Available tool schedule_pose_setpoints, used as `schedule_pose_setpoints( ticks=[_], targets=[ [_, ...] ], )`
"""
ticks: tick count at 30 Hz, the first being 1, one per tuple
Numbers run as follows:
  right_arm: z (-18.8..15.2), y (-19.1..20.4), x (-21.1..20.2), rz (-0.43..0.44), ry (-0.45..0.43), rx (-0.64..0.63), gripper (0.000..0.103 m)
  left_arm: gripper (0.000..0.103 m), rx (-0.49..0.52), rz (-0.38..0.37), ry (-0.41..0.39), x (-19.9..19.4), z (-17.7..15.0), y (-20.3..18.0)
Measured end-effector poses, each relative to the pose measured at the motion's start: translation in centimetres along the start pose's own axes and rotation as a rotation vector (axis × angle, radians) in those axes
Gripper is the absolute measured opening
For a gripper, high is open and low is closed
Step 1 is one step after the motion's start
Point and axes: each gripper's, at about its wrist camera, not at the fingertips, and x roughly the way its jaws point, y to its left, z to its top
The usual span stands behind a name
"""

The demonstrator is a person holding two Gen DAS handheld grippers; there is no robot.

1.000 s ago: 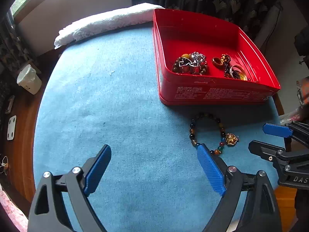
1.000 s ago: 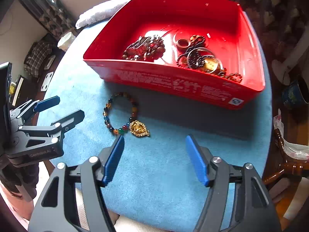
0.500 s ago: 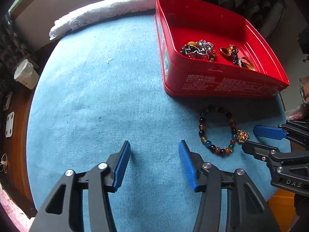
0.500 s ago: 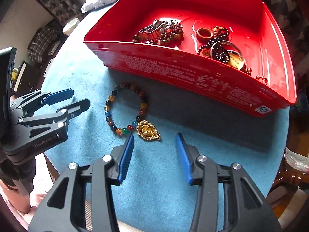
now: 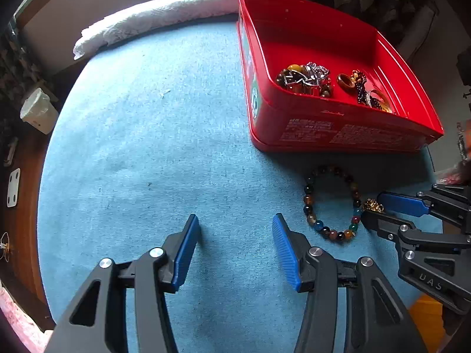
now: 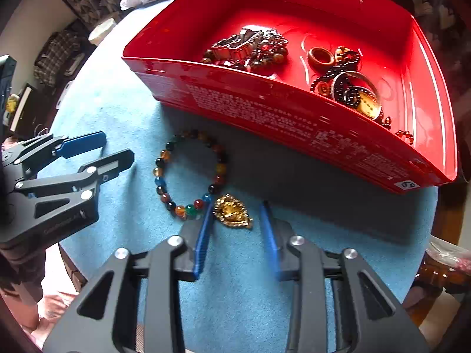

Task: Organize jewelry
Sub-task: 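Close the right tool on the gold pendant while the left tool grips the multicolour bead bracelet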

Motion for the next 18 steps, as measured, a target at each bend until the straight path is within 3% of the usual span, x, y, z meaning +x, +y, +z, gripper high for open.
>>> schedule_pose_setpoints(
  ticks=[7, 18],
  targets=[
    [-0.5, -0.7, -0.5, 0.010, -0.001, 0.026, 0.024, 0.052, 0.004, -0.004, 0.002, -0.2, -0.1, -0.1],
    [-3.9, -5.8, -3.1, -0.025, -0.016, 0.140, 0.024, 0.052, 0.050, -0.037, -0.006, -0.9, 0.2, -2.3]
  ],
)
